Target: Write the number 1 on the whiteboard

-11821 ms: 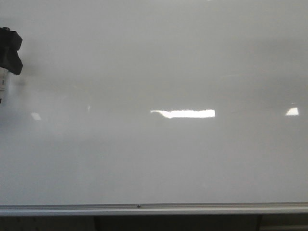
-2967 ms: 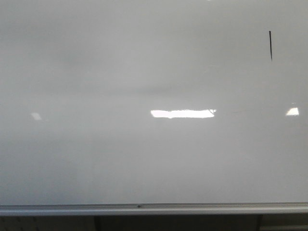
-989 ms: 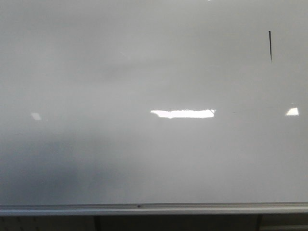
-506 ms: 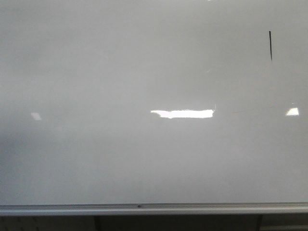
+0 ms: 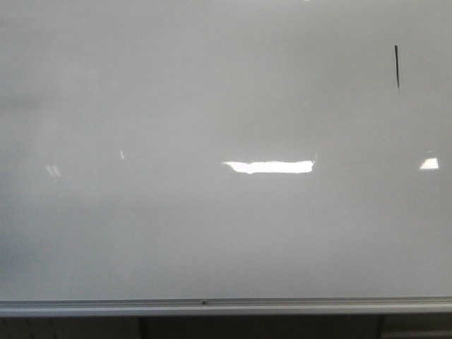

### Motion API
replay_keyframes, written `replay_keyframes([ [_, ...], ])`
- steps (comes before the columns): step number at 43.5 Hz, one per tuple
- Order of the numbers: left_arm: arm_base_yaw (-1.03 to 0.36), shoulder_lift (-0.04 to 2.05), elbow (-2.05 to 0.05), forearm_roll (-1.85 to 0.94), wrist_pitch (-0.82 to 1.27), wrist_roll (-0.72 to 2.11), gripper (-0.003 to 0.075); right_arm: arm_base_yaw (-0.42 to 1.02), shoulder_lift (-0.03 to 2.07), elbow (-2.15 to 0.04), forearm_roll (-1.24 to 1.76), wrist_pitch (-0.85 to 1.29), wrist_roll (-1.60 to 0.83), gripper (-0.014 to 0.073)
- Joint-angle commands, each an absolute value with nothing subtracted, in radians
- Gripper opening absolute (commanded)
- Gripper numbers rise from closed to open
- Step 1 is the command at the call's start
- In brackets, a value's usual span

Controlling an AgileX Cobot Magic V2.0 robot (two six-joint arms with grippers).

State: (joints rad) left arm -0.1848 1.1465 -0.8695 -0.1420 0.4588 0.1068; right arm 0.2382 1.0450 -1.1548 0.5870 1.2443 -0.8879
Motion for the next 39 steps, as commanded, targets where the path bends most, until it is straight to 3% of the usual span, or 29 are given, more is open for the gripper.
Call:
replay_keyframes([
  [1,-0.177,1.162,-0.884,-0.194,0.293,0.095,0.001,0.232,1.028,-1.188,0.631,1.23,-0.89,0.0487],
  [19,-0.154,1.343,-0.884,-0.238,0.023,0.095,0.0011,0.232,1.028,-1.188,0.631,1.23,-0.89,0.0487],
  [39,-0.146,1.455,-0.884,-0.243,-0.058,0.095,0.0015,0.232,1.028,-1.188,0.632,1.23,-0.888,0.0487],
])
